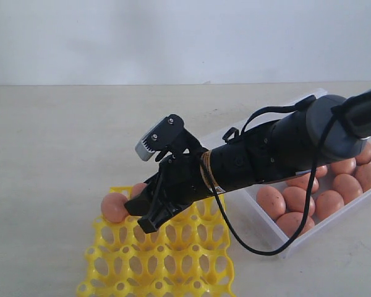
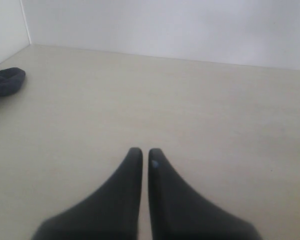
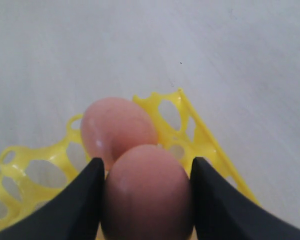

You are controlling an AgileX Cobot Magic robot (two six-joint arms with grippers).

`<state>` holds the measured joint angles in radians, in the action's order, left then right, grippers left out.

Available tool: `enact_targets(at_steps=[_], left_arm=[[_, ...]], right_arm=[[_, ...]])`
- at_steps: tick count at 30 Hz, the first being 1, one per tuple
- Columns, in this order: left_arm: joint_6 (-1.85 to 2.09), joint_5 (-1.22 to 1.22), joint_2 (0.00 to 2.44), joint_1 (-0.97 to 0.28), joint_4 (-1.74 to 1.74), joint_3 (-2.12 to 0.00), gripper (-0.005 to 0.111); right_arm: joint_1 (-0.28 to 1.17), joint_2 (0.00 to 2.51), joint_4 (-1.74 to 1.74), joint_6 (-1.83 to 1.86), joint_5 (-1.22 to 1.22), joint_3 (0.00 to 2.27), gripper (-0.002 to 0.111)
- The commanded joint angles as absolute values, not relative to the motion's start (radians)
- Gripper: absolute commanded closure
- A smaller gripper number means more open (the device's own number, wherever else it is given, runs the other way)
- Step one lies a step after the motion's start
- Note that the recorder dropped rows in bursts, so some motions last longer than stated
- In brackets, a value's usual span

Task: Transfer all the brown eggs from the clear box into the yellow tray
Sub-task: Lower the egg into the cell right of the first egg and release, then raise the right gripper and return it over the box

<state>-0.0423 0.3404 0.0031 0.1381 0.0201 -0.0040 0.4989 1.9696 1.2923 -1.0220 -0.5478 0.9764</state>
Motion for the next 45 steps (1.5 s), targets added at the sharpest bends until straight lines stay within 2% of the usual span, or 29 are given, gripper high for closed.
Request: enact_targets(at_steps=[1,2,6,19,21,23,25,28,37,45], left_arm=[[-0.038,0.337,0.000,0.129,0.020,0.000,0.103],[-0.038,0.337,0.000,0.129,0.020,0.000,0.103],[-0.038,0.337,0.000,0.129,0.020,0.000,0.103],[-0.038,0.337,0.000,0.129,0.020,0.000,0.103],[-0.038,0.337,0.000,0.129,0.020,0.000,0.103],[-0.038,0.337,0.000,0.129,0.020,0.000,0.103],[-0.038,0.337,0.000,0.129,0.020,0.000,0.103],[-0.038,0.337,0.000,0.129,0.020,0.000,0.103],[-0.038,0.337,0.000,0.129,0.020,0.000,0.103],[-0.038,0.337,0.000,0.129,0.020,0.000,0.103]], right_arm=[[0.497,1.966,1.292,-1.011,-0.559,0.975,0.072],[0.497,1.966,1.292,-1.011,-0.559,0.975,0.070],[0.497,1.966,1.292,-1.007,-0.557,0.975,0.048],[0.497,1.948,1.262,-1.011,-0.556,0.979,0.049],[0.497,1.914,1.260,-1.013,-0.552,0.979,0.054],[0.497,1.872,1.265,-1.032,-0.546,0.979,0.064],[0.497,1.820,1.268,-1.048,-0.534,0.979,0.079],[0.497,1.724,1.268,-1.048,-0.487,0.979,0.108],[0.497,1.479,1.322,-1.041,-0.088,0.977,0.108],[0.497,1.305,1.320,-0.989,0.557,0.977,0.108]])
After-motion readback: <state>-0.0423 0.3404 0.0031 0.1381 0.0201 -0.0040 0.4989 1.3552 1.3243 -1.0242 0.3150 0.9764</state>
